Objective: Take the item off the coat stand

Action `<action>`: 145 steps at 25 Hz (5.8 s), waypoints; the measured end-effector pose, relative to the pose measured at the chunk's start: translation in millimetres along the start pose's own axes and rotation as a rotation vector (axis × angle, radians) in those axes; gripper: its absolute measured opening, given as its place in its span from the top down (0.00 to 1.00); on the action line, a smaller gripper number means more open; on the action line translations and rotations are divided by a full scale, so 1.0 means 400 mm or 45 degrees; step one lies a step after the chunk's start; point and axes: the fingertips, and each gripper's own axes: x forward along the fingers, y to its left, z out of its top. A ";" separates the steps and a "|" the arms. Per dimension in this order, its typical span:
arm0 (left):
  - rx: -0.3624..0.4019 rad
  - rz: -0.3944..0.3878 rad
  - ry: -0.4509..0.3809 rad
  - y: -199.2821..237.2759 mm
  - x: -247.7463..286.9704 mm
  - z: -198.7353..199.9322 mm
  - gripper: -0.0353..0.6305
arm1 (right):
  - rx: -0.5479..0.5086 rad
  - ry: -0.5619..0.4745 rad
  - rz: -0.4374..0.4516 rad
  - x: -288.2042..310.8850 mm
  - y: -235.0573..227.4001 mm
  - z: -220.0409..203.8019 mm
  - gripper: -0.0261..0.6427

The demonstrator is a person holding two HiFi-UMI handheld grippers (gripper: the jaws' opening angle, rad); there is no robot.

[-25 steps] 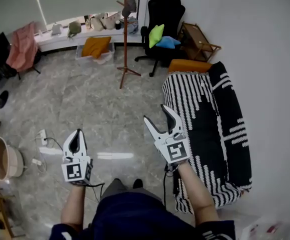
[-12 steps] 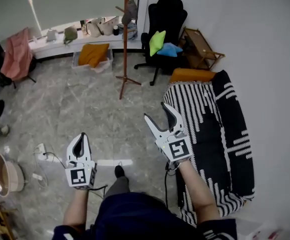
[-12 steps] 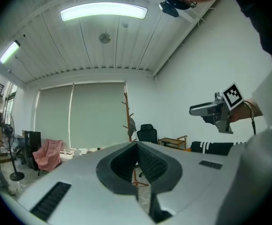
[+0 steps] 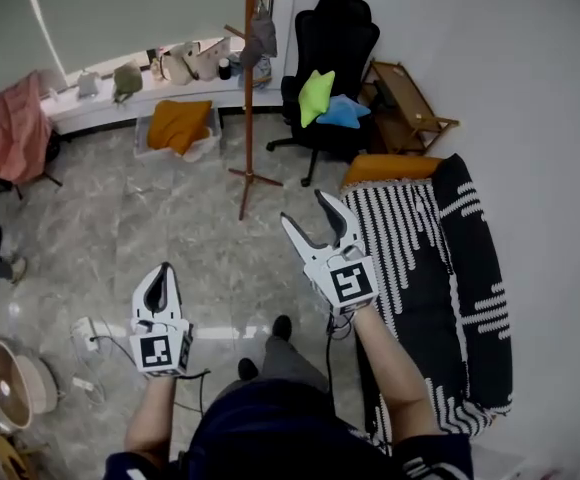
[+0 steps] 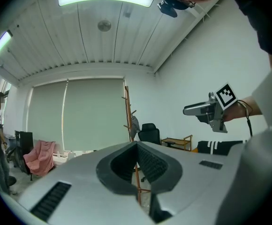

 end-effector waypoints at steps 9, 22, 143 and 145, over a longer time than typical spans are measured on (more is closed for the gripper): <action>-0.023 0.116 0.011 0.067 0.498 0.007 0.91 | -0.015 -0.063 0.096 0.425 -0.355 -0.042 0.52; -0.045 0.065 0.006 0.284 1.090 -0.002 0.91 | -0.052 -0.036 0.025 1.036 -0.681 -0.092 0.52; 0.025 0.082 -0.052 0.400 1.582 0.061 0.91 | 0.063 0.067 -0.178 1.107 -0.999 -0.190 0.92; 0.025 0.085 -0.047 0.404 1.580 0.061 0.91 | 0.068 0.081 -0.182 1.095 -0.987 -0.203 0.92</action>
